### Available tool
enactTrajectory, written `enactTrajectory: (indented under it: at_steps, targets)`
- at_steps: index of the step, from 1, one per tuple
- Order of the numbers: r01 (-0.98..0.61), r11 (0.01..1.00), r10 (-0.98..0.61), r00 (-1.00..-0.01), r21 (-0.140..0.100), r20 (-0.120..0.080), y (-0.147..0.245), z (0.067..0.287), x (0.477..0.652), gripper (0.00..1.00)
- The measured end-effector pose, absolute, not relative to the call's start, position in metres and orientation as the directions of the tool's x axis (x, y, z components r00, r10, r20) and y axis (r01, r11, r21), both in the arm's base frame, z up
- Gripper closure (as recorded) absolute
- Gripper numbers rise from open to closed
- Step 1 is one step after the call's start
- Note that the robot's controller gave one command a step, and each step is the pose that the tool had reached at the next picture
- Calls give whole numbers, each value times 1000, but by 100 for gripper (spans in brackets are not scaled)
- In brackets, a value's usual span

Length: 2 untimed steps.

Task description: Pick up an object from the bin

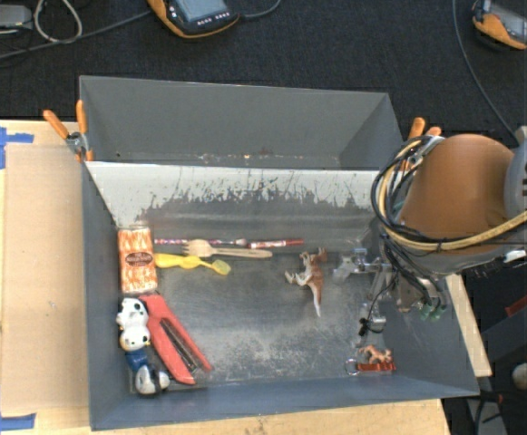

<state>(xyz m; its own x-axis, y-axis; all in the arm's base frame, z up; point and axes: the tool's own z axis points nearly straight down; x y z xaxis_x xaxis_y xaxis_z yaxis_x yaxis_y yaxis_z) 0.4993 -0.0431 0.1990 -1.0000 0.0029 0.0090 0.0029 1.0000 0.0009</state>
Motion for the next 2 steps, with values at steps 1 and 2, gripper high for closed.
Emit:
enactTrajectory:
  at_steps: [1, 2]
  targets:
    - [1, 1000, 1, -1000, 0, 2, -43, 202, 501, 0]
    - [-103, 995, -103, -995, -1, -3, -40, 182, 542, 0]
